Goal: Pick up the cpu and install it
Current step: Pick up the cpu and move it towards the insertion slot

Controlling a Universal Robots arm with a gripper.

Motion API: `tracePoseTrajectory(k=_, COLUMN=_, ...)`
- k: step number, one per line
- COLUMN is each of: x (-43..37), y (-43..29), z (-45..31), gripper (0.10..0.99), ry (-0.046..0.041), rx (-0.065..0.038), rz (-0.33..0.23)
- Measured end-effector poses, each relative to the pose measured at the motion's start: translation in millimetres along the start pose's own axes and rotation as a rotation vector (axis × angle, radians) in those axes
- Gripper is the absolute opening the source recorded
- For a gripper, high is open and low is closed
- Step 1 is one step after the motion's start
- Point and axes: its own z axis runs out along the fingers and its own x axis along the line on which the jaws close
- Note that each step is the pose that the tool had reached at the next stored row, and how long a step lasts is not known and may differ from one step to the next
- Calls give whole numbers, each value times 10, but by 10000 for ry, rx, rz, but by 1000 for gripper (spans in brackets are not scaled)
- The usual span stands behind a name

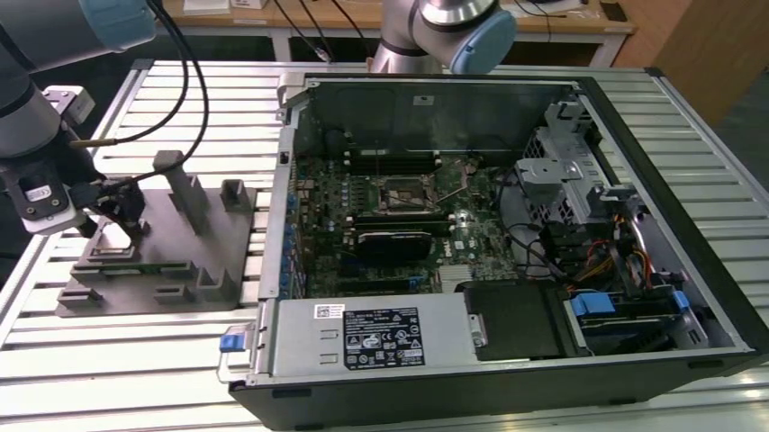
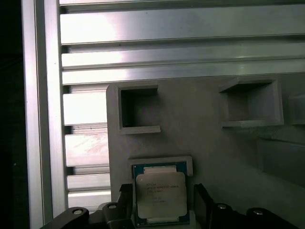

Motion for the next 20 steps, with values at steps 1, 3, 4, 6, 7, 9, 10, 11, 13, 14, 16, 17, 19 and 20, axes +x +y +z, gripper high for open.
tracePoseTrajectory(k=1, x=0, y=0, z=0, gripper=584, ry=1, rx=1, rz=0)
tracePoseTrajectory(k=3, x=0, y=0, z=0, gripper=647, ry=0, rx=2, rz=-1)
tracePoseTrajectory(k=4, x=0, y=0, z=0, gripper=647, ry=0, rx=4, rz=0)
tracePoseTrajectory(k=6, x=0, y=0, z=4, gripper=647, ry=1, rx=16, rz=0)
tracePoseTrajectory(k=7, x=0, y=0, z=9, gripper=647, ry=-2, rx=24, rz=-1)
tracePoseTrajectory(k=9, x=-1, y=-1, z=18, gripper=647, ry=-4, rx=55, rz=-3)
tracePoseTrajectory(k=10, x=-2, y=-1, z=24, gripper=647, ry=-5, rx=76, rz=-7)
tracePoseTrajectory(k=11, x=-3, y=0, z=30, gripper=647, ry=-7, rx=111, rz=-12)
tracePoseTrajectory(k=13, x=-5, y=-1, z=38, gripper=647, ry=-14, rx=208, rz=-21)
tracePoseTrajectory(k=14, x=-6, y=-2, z=44, gripper=647, ry=-17, rx=237, rz=-26)
tracePoseTrajectory(k=16, x=-7, y=-2, z=52, gripper=647, ry=-17, rx=249, rz=-58)
tracePoseTrajectory(k=17, x=-7, y=-2, z=56, gripper=647, ry=-15, rx=249, rz=-95)
tracePoseTrajectory(k=19, x=-7, y=-2, z=61, gripper=647, ry=-11, rx=247, rz=-206)
tracePoseTrajectory(k=20, x=-7, y=-1, z=63, gripper=647, ry=-10, rx=246, rz=-270)
